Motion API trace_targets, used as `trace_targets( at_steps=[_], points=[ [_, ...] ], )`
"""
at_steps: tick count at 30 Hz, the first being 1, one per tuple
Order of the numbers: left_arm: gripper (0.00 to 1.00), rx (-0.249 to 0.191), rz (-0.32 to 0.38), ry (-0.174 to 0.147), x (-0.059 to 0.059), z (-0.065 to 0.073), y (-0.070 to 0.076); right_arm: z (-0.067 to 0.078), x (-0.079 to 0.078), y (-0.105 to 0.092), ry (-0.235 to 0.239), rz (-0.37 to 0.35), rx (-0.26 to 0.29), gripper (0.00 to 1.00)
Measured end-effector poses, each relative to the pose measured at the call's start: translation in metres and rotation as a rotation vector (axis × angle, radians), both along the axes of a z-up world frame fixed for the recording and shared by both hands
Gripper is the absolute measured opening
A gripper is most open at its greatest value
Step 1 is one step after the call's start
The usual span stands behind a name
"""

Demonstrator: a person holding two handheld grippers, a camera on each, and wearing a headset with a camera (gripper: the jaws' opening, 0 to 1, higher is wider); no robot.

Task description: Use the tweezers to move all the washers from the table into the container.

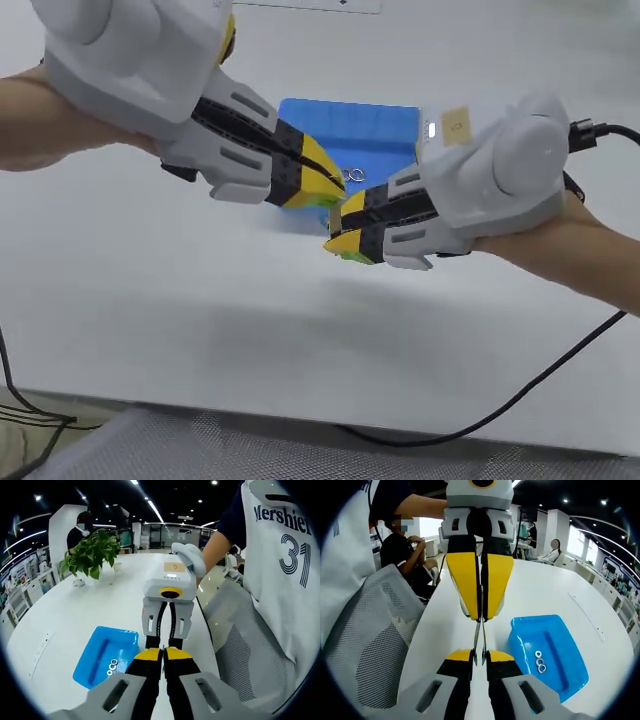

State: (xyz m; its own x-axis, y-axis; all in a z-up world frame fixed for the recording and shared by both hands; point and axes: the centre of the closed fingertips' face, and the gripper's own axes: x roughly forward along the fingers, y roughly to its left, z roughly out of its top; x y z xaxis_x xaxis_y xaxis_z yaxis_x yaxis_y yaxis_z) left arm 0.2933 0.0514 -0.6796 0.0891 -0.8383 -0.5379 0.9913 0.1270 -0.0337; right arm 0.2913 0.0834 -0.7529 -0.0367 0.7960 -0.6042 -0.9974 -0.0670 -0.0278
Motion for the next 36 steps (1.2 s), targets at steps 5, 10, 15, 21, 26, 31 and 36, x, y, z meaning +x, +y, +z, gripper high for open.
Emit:
trace_targets(
  at_steps=[5,10,15,21,26,31,36],
  points=[
    [0.05,-0.011,0.006,0.021,0.003,-0.006,0.000,-0.005,0.000,-0.002,0.015,-0.004,-0.006,0.11],
    [0.05,-0.014,0.010,0.020,0.009,-0.010,-0.001,-0.009,0.007,-0.004,0.006,-0.018,-0.011,0.11],
    [0.05,-0.023,0.021,0.012,0.020,-0.009,0.000,-0.010,0.020,-0.004,-0.011,-0.037,-0.011,0.11],
    [0.05,-0.020,0.030,0.006,0.027,-0.012,0.002,-0.012,0.026,-0.003,-0.025,-0.046,-0.019,0.12],
    [0.05,-0.011,0.029,0.008,0.028,-0.016,0.002,-0.016,0.027,-0.001,-0.032,-0.043,-0.030,0.12],
    [0.05,-0.003,0.029,0.006,0.029,-0.019,0.002,-0.019,0.029,-0.001,-0.036,-0.047,-0.030,0.12],
    [0.05,0.002,0.022,0.002,0.029,-0.021,0.002,-0.021,0.029,0.000,-0.039,-0.048,-0.030,0.12]
  ],
)
